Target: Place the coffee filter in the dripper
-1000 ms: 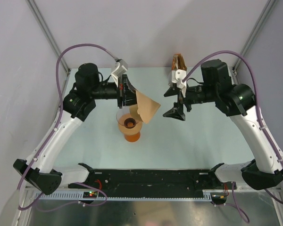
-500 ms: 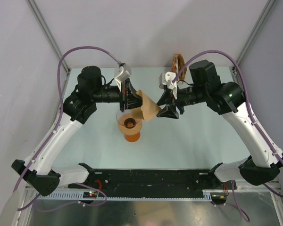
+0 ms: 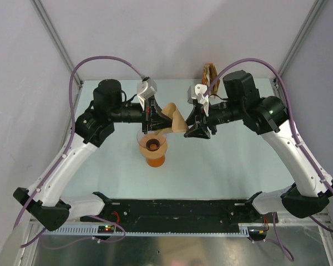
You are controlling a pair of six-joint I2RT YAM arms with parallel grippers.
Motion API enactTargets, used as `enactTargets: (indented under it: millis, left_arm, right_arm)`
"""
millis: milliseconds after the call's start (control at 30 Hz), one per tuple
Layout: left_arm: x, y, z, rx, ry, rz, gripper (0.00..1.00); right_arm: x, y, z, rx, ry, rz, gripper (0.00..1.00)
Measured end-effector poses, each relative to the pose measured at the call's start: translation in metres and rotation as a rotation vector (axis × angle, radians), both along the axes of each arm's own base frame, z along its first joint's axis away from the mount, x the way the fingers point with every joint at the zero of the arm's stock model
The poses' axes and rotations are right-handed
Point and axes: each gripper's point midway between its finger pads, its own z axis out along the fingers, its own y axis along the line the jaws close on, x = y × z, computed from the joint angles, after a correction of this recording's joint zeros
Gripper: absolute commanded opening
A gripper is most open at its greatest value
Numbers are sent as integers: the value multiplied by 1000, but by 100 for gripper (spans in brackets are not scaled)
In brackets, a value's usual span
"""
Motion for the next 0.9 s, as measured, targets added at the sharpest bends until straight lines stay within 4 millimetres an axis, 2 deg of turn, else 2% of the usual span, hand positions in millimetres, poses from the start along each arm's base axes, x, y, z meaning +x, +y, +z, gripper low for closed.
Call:
enactTargets:
  millis: [233,267,367,400,533,600,700,800,900]
  left_arm:
    - [-5,0,2,-1,-16,-11,0]
    - [-6,0,2,-2,-18,-13,0]
    - [-8,0,3,-3,-27,-18,0]
    - [-8,0,3,-4,-28,-19,0]
    - [-2,1,3,1,-34,20,0]
    - [9,2,2,12,-37,88,0]
    - [43,12,-2,44,-45,291,0]
    - [81,30,-1,74,-61,536,0]
    - [118,50,13,71,-73,768,0]
  right_arm:
    - [-2,1,0,4,13,5,41]
    - [-2,1,0,4,13,6,44]
    - [-3,1,1,8,19,11,65]
    - [-4,1,1,9,21,12,69]
    - [-3,1,1,10,27,6,78]
    - [0,-2,2,12,35,-18,79]
    - [20,-16,5,32,53,-151,85]
    - [51,-40,11,82,99,-365,85]
    - [82,-61,25,159,135,-582,85]
